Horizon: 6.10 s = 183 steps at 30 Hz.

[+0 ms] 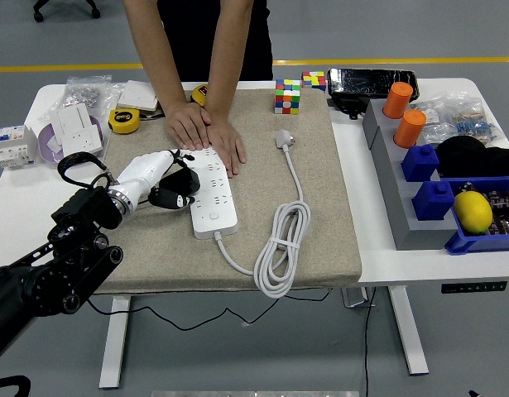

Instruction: Pick up the plug,place it near the board,insert it into the board,press the button

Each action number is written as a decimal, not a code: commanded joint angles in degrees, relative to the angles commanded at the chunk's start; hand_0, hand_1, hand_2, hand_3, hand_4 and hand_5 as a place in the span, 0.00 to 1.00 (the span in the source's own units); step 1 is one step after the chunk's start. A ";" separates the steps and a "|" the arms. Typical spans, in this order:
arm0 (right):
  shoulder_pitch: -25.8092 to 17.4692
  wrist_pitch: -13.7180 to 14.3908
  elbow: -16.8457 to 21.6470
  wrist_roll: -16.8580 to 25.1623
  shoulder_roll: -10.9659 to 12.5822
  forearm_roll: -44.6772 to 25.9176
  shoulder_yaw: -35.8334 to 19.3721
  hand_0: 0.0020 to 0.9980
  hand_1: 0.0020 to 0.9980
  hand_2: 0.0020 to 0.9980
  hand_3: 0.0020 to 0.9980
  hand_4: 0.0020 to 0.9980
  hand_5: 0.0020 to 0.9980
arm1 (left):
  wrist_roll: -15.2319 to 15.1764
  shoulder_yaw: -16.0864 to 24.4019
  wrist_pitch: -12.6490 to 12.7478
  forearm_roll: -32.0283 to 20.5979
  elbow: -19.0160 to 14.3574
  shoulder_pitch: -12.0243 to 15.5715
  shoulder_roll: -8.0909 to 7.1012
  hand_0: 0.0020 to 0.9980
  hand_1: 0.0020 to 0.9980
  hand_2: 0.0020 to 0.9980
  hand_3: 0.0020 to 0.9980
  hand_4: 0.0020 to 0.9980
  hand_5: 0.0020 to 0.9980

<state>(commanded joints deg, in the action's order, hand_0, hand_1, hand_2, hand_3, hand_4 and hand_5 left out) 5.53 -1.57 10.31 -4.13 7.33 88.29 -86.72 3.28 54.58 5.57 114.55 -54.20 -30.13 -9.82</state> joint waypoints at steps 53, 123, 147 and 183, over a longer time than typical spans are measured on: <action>-0.03 0.28 0.00 0.05 -0.41 -0.27 0.08 0.83 0.77 0.76 0.79 1.00 0.86 | 4.37 1.84 4.45 -9.00 -18.91 15.04 2.37 1.00 1.00 0.95 0.91 1.00 1.00; 0.12 0.06 0.00 -0.29 -0.12 0.11 0.25 0.83 0.76 0.76 0.79 1.00 0.85 | 19.95 10.64 -17.74 -4.72 -38.80 20.64 -0.35 0.20 0.03 0.14 0.70 0.45 0.09; -0.28 -0.04 0.00 -0.40 -0.01 0.08 0.52 0.83 0.76 0.76 0.79 1.00 0.85 | 21.43 9.33 -18.89 -1.33 -33.53 19.25 0.28 0.21 0.03 0.15 0.80 0.40 0.06; 0.09 0.00 0.00 -0.40 -0.22 -0.11 0.49 0.83 0.76 0.76 0.79 1.00 0.84 | 21.67 5.08 -19.77 -0.99 -30.71 16.75 1.51 0.20 0.03 0.15 0.76 0.39 0.06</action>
<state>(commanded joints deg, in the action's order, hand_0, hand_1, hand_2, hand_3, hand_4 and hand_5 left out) 5.61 -1.58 10.31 -4.53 7.12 88.18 -86.23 24.95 59.66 -14.20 113.57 -84.91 -13.38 -8.31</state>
